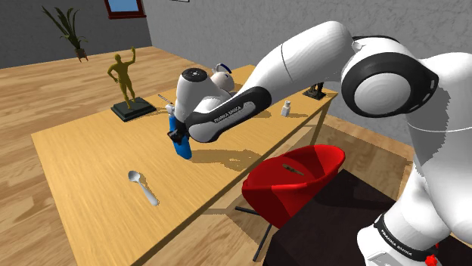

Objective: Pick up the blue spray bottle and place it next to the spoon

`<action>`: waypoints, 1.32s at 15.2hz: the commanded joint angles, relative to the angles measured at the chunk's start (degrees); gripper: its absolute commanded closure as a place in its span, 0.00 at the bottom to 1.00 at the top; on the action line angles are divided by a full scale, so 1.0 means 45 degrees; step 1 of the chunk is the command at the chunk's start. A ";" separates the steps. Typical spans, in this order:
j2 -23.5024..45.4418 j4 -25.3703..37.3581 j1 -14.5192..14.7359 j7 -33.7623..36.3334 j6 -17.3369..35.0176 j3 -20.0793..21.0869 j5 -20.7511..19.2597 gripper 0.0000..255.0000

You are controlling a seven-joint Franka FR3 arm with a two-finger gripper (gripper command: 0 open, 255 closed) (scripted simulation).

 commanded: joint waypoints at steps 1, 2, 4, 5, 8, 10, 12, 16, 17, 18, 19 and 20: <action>0.0002 0.0004 -0.0001 0.0000 0.0004 0.0000 0.0000 1.00; 0.0002 0.0004 -0.0001 0.0000 0.0004 0.0000 0.0000 1.00; 0.0001 0.0003 0.0000 0.0001 0.0005 0.0000 0.0000 0.00; 0.0002 0.0004 0.0000 0.0001 0.0004 0.0000 0.0000 0.00; 0.0001 0.0004 0.0000 0.0001 0.0004 0.0000 0.0000 0.00; -0.0814 -0.0501 0.0089 0.0027 -0.0315 -0.0008 -0.0033 0.00; -0.1516 -0.0883 0.0167 0.0048 -0.0643 -0.0011 -0.0059 0.00; -0.1516 -0.0883 0.0167 0.0049 -0.0643 -0.0010 -0.0059 0.00; -0.1516 -0.0883 0.0167 0.0049 -0.0643 -0.0010 -0.0059 0.00; -0.1516 -0.0883 0.0167 0.0049 -0.0643 -0.0010 -0.0059 0.00; -0.1516 -0.0883 0.0167 0.0049 -0.0643 -0.0010 -0.0059 0.00; -0.1516 -0.0883 0.0167 0.0049 -0.0643 -0.0010 -0.0059 0.00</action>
